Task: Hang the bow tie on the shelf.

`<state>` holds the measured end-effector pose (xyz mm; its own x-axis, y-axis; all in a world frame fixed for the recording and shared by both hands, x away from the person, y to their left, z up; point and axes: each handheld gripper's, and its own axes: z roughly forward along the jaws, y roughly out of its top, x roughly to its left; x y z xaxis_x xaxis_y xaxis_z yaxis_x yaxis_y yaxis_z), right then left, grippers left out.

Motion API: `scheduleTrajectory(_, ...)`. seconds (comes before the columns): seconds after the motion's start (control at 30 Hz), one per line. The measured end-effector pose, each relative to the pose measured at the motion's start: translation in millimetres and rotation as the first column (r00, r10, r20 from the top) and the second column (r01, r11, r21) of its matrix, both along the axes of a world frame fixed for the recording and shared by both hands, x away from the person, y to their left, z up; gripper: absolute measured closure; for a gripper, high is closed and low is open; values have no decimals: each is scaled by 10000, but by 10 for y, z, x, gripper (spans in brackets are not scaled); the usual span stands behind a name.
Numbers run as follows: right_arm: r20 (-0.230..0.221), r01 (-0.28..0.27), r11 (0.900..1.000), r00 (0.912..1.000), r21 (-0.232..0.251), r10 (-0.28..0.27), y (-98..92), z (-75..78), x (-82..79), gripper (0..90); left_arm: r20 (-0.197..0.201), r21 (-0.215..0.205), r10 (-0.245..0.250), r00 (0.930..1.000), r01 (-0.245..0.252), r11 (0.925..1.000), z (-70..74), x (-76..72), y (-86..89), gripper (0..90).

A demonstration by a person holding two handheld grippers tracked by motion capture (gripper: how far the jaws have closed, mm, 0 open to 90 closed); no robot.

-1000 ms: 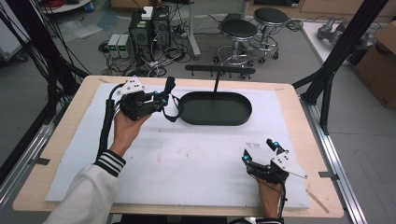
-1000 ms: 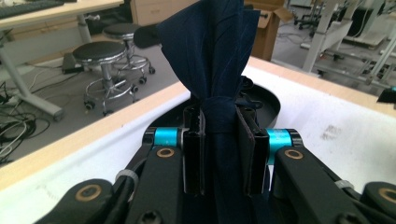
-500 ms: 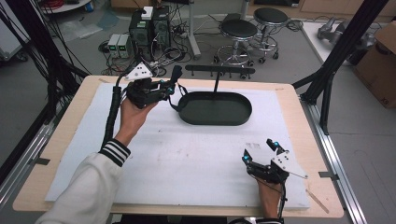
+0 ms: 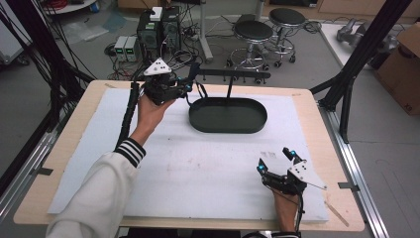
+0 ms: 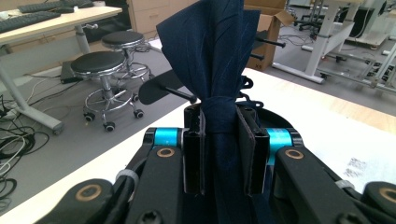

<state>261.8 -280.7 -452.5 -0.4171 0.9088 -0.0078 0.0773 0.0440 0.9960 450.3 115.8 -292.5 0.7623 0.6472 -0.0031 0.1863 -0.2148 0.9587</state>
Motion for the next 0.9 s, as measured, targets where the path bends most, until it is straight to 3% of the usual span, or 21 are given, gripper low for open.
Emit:
scheduleTrajectory(0.37, 8, -58, 10000, 10000, -24, 58, 0, 0, -4, 56, 168, 41, 14, 9999, -15, 10000, 94, 180, -130, 746)
scheduleTrajectory(0.43, 50, -48, 10000, 10000, -34, 48, -1, -2, -4, 56, 258, 199, -17, 9997, 12, 9998, 98, 207, -157, 746)
scheduleTrajectory(0.67, 56, -64, 10000, 10000, 65, 63, -8, -2, -4, 56, 203, -69, 322, 9993, -320, 9995, 40, 296, -175, 746)
scheduleTrajectory(0.73, 9, -49, 10000, 10000, 86, 49, -5, -2, -6, 56, 75, 40, 301, 9995, -301, 9995, 49, 336, -208, 747)
scheduleTrajectory(0.9, 17, -51, 9999, 10000, 130, 51, -13, -2, 0, 56, 253, 211, 295, 9992, -301, 9993, 109, 402, -343, 746)
